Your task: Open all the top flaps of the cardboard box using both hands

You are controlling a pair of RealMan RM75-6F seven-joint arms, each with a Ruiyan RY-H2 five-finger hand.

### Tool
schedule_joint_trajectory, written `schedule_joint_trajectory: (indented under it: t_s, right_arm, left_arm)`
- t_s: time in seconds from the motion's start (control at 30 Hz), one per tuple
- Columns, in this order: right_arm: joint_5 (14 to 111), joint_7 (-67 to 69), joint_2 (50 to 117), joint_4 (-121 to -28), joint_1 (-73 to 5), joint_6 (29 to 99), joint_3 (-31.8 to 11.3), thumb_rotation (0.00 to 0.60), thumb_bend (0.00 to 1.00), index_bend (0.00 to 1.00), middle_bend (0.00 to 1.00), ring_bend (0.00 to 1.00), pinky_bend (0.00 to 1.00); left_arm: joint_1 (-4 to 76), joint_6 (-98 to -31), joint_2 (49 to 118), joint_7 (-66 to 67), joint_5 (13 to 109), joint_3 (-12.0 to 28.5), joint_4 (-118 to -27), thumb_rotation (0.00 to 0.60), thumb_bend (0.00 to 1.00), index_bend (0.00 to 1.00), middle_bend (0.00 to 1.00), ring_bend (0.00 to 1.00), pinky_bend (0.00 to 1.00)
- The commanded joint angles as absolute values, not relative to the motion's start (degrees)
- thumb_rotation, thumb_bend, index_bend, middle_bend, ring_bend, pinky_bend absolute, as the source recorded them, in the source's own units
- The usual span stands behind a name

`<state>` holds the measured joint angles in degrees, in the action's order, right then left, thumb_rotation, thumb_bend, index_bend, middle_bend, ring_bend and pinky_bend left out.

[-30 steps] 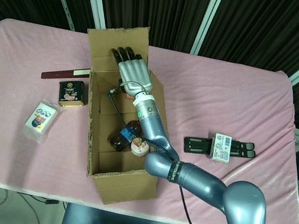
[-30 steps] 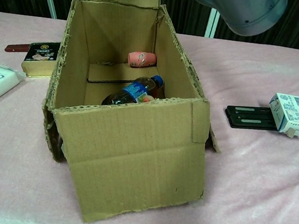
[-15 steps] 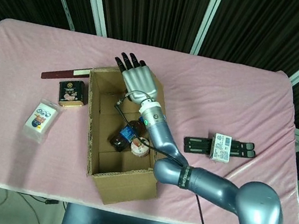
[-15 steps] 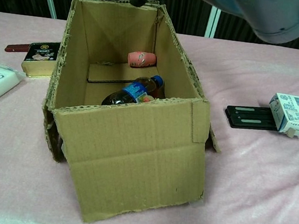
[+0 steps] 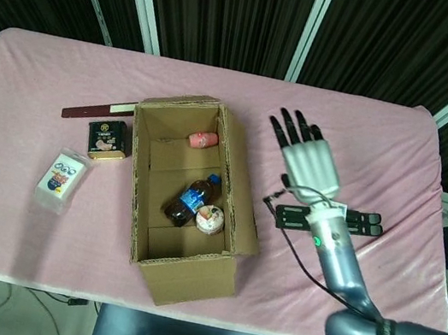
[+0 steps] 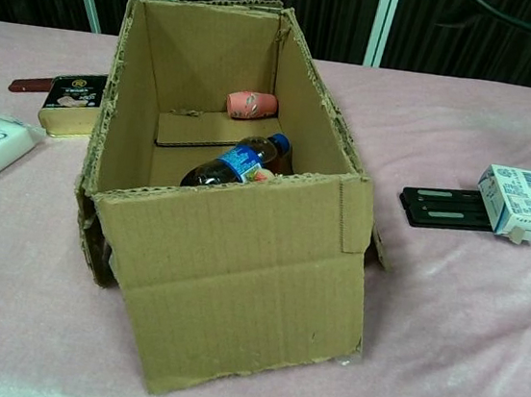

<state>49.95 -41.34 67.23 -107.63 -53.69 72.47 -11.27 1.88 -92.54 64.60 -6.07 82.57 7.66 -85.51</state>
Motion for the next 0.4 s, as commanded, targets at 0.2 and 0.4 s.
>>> schedule_joint_trajectory:
  t_s: [0.2, 0.4]
  right_arm:
    - [68.71, -33.31, 58.55, -114.06, -31.25, 90.29, 4.61, 0.6, 0.28, 0.0, 0.0, 0.0, 0.23]
    - [76.63, -27.51, 58.85, -107.87, -21.61, 96.42, 9.42, 0.6, 0.28, 0.0, 0.0, 0.0, 0.23]
  left_arm:
    - [1.69, -94.72, 65.38, -2.07, 86.62, 5.98, -83.96, 0.6, 0.19, 0.01, 0.0, 0.0, 0.02]
    - [1.68, -95.55, 65.82, -0.53, 88.55, 5.19, -83.25, 0.6, 0.19, 0.0, 0.0, 0.0, 0.02]
